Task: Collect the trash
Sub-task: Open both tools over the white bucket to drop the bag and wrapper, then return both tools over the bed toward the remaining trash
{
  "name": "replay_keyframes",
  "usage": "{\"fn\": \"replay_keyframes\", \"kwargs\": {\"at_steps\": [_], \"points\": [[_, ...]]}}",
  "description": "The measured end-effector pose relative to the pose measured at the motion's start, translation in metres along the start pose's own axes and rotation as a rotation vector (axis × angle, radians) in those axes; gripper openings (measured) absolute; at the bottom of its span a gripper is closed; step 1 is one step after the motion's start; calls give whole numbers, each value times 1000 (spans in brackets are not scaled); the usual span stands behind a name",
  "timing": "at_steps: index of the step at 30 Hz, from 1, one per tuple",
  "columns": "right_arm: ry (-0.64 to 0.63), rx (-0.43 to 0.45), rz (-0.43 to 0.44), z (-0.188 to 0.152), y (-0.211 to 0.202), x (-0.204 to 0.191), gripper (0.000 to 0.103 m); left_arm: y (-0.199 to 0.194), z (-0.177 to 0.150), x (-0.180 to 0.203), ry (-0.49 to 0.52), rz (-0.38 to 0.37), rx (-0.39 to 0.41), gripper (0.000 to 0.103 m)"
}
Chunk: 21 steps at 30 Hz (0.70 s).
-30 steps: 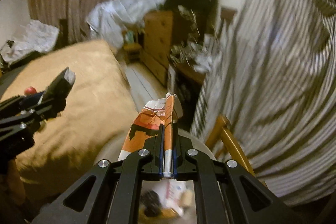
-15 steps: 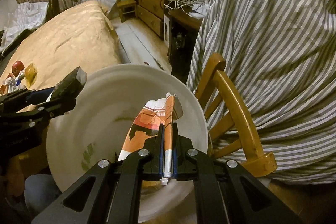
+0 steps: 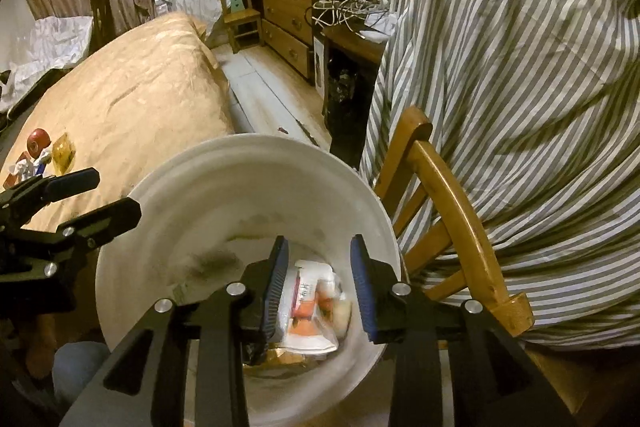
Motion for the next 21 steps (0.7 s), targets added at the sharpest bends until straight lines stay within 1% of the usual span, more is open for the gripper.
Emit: {"fn": "replay_keyframes", "kwargs": {"at_steps": [6,9,11,13,14,16,17,19,21], "points": [[3,26,-1,1,-9,-8,34,-9,-3,-8,-7,0,8,89],[-8,82,-4,6,-26,-19,35,-18,-6,-17,-10,8,21,89],[-20,148,10,11,-44,-33,40,-30,-9,-28,-13,16,40,89],[-28,206,17,15,-60,-47,54,-42,-13,-40,-7,30,62,89],[-40,262,41,17,-74,-64,57,-48,-16,-48,-6,40,74,89],[-62,327,77,19,-90,-91,66,-61,-24,-70,-17,67,93,89],[-73,348,93,19,-94,-102,68,-66,-28,-82,-30,78,96,89],[-98,392,152,20,-104,-135,72,-77,-38,-112,-64,110,106,89],[-122,405,206,21,-106,-163,74,-87,-49,-142,-94,147,111,89]]}}
Point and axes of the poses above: each gripper's, at about its wrist camera, not at the fingertips, and y roughly the way its jaws point, x to its right, z to its top, the point moved 6 cm from there along y, roughly the way its jaws point, and after that the axes turned 4 degrees about -y, right-handed, at the moved point
